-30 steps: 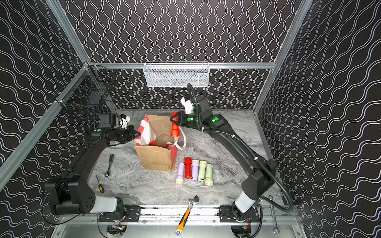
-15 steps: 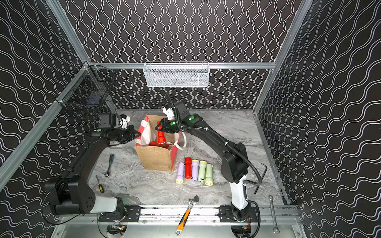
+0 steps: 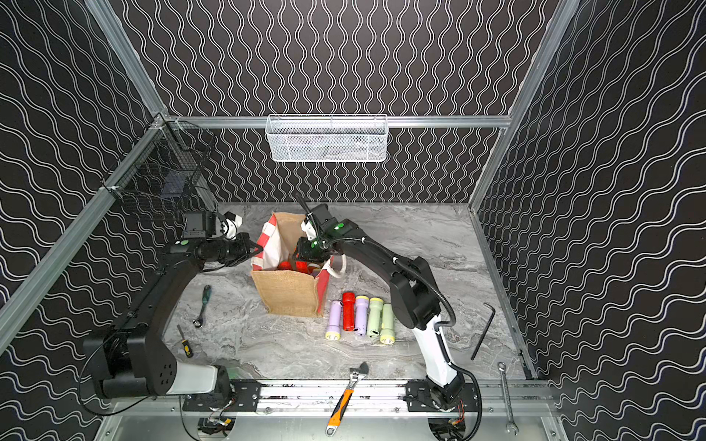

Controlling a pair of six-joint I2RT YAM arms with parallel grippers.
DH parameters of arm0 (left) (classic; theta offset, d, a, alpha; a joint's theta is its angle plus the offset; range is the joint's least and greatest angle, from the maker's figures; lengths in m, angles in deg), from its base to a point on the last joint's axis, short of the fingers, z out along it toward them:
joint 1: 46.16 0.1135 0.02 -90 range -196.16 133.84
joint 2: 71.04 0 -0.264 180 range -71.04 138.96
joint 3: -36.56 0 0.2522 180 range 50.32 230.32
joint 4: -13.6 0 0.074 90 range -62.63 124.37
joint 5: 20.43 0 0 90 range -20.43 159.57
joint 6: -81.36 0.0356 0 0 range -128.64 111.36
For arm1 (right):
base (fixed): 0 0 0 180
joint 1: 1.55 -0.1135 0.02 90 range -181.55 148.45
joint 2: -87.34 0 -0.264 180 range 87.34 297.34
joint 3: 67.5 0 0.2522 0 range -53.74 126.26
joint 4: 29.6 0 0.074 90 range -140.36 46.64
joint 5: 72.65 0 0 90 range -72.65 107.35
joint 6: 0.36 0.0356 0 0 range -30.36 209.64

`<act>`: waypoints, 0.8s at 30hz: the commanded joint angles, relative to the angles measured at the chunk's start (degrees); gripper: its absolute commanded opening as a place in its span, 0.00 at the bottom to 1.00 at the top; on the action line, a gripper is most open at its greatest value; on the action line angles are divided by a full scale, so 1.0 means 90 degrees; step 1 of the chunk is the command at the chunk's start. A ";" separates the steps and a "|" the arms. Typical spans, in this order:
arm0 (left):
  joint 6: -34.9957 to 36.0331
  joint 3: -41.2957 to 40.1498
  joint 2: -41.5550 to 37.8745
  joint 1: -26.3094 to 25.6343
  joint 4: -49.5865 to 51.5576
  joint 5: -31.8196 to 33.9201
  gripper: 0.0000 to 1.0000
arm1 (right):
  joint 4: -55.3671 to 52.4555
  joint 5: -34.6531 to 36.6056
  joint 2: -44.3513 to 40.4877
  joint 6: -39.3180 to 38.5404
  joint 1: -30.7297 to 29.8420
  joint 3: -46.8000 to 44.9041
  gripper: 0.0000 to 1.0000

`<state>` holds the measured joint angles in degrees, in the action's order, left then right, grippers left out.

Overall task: Put the flashlights into the tote bags
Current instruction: Place the flashlight in the canvas bag.

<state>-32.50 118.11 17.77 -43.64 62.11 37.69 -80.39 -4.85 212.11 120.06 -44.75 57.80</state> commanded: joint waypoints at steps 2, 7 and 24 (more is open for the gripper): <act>0.0024 0.0007 -0.0083 0.0007 -0.0205 -0.0002 0.00 | -0.0431 0.0397 0.0162 -0.0057 -0.0071 -0.0034 0.33; 0.0053 0.0000 -0.0122 0.0004 -0.0175 0.0015 0.00 | -0.0587 0.0634 0.0323 -0.0028 -0.0112 0.0012 0.33; 0.0141 0.0048 -0.0215 0.0003 -0.0131 -0.0069 0.00 | -0.1168 0.0992 0.0208 -0.0435 -0.0093 0.0222 0.32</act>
<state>-32.30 118.11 16.48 -43.66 62.24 37.78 -87.89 3.06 214.23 117.43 -45.69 59.49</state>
